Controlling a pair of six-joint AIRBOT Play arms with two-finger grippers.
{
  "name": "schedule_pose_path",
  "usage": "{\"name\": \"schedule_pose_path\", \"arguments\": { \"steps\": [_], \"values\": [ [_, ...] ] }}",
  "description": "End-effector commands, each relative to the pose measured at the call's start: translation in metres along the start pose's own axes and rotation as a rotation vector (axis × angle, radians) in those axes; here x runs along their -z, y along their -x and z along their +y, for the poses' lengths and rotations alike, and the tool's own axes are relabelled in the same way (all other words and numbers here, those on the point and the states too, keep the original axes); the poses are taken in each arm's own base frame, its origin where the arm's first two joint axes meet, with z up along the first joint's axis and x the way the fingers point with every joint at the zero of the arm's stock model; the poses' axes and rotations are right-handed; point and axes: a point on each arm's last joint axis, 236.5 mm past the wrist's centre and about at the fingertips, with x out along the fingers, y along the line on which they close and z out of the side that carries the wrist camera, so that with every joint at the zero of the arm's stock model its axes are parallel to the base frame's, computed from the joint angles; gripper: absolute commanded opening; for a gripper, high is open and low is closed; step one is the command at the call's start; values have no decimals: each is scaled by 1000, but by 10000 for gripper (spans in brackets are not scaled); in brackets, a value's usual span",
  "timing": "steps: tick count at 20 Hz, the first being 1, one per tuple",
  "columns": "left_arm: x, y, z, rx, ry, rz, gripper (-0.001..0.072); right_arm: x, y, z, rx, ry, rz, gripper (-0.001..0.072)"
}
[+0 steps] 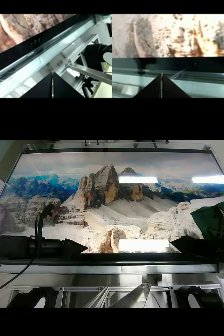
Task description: Fold the shirts.
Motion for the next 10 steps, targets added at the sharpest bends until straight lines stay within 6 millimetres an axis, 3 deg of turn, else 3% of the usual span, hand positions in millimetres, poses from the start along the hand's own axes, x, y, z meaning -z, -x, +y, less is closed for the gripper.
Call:
{"name": "schedule_pose_path", "arguments": {
  "steps": [1,5,10],
  "values": [
    [2,-7,-1,-3,-2,-20,16,1,-6,18,-75,10,-10,23],
    [-1,-7,0,-7,-2,-34,15,2,-3,38,-160,-20,-3,23],
    [-2,-7,0,-7,-2,-34,15,2,-3,39,-161,-20,-3,23]
  ]
}}
